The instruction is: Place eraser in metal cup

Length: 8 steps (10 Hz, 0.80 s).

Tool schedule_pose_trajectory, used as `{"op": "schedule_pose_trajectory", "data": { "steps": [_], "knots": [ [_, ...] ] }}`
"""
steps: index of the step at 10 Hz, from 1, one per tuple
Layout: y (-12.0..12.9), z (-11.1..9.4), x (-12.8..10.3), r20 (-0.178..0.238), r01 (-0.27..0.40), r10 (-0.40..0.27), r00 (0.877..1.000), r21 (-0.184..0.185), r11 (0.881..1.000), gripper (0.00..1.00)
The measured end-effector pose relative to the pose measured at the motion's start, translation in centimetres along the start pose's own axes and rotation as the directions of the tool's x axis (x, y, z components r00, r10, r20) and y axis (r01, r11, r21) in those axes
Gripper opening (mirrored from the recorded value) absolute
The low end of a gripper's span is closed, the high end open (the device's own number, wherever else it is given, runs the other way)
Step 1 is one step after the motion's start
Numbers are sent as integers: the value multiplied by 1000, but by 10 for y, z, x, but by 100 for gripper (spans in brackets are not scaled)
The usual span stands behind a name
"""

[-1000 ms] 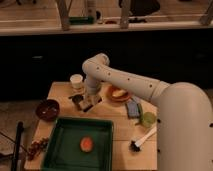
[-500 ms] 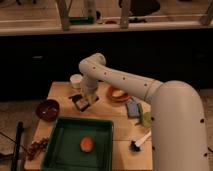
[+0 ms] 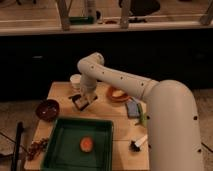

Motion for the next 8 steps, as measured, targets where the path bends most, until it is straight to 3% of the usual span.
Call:
{"op": "schedule_pose_trajectory", "data": {
  "steps": [4, 8],
  "knots": [
    [-19, -1, -19, 57, 85, -85, 995, 9, 996, 0],
    [-39, 3, -35, 116, 180, -177, 977, -8, 984, 0]
  ]
}}
